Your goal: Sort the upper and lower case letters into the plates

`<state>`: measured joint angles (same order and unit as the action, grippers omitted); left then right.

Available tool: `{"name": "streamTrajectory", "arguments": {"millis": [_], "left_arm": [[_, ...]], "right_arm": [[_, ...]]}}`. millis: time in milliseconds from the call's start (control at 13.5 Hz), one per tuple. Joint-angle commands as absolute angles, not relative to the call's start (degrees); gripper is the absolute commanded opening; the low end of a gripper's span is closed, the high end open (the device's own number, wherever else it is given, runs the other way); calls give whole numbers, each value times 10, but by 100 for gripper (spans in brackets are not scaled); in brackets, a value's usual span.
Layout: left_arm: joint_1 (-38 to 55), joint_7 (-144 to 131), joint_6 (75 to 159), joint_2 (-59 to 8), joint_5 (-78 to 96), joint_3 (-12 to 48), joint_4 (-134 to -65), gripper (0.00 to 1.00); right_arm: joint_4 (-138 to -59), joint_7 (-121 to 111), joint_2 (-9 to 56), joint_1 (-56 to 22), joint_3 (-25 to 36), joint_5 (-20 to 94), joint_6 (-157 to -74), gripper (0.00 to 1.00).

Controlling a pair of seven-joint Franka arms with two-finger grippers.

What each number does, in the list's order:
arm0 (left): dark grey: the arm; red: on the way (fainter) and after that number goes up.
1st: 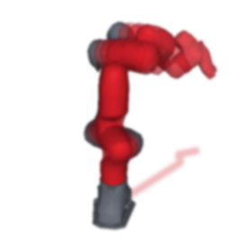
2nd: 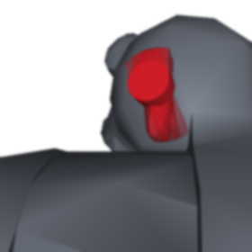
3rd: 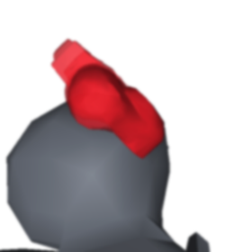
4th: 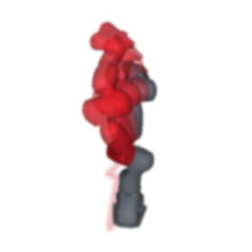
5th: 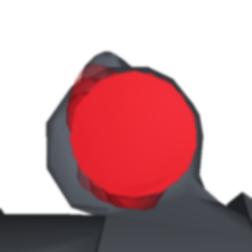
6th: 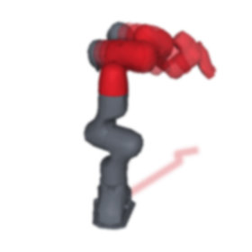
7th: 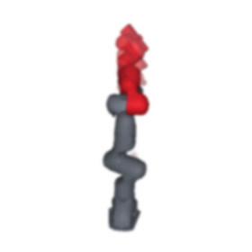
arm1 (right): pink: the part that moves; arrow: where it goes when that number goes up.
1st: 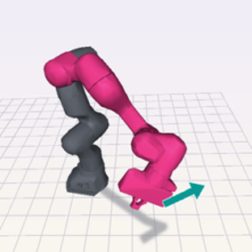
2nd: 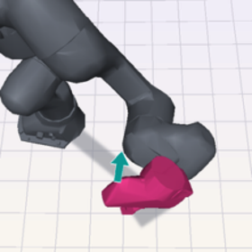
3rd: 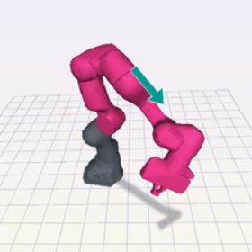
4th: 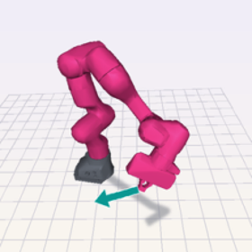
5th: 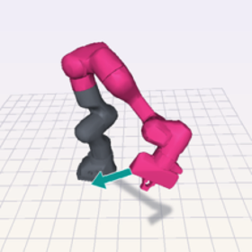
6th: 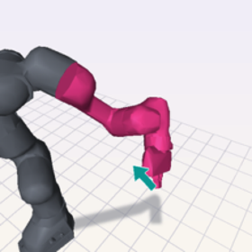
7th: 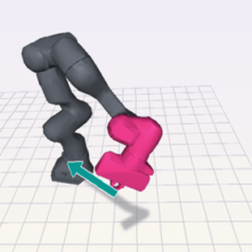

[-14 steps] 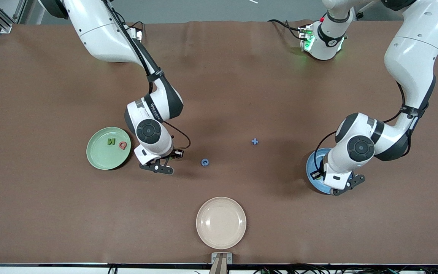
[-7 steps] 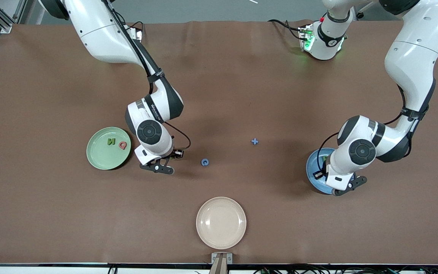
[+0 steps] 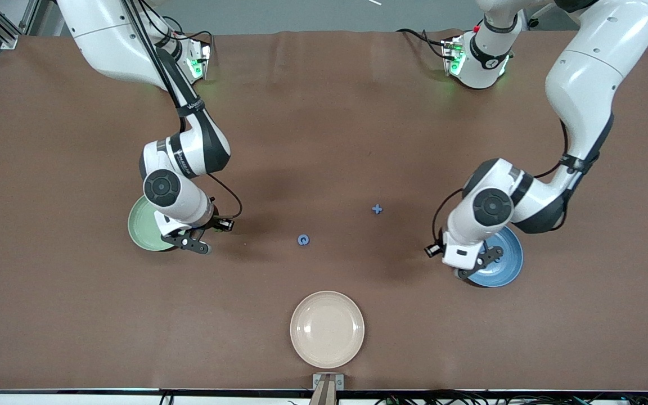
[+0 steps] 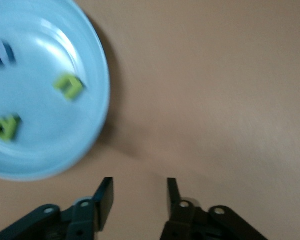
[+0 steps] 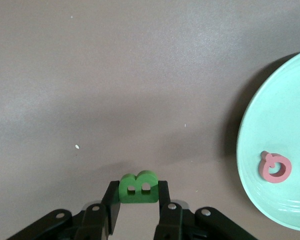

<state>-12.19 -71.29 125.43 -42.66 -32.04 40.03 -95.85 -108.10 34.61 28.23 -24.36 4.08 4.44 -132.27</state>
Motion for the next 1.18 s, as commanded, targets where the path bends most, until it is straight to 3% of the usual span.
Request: {"name": "streamTrajectory", "arguments": {"millis": [0,148,443,517,591,665,886,1108], "left_arm": [[-101,-797,1251,-415,-320,414,-996,72],[-77,-849,1259,-416,-321,414,-1015,79],[-36,-937,1322,-420,-331,412,-1047,78],[-36,-940,1336,-422,-331,412,-1052,77],[-35,-944,1343,-424,-331,412,-1057,76],[-33,-946,1353,-425,-331,412,-1063,73],[-30,-946,1375,-426,-332,409,-1078,68],[-30,-946,1382,-435,-339,409,-1078,64]], "right_arm": [[-1113,237,256,-191,35,46,-1312,0],[-1142,119,243,-127,36,45,-1324,0],[-1179,5,239,-57,36,45,-1358,0],[-1186,1,241,-54,36,45,-1369,8],[-1187,0,242,-54,36,45,-1371,32],[-1186,0,242,-54,36,45,-1371,99],[-1177,33,240,-75,32,47,-1364,100],[-1142,196,243,-160,32,47,-1339,100]]}}
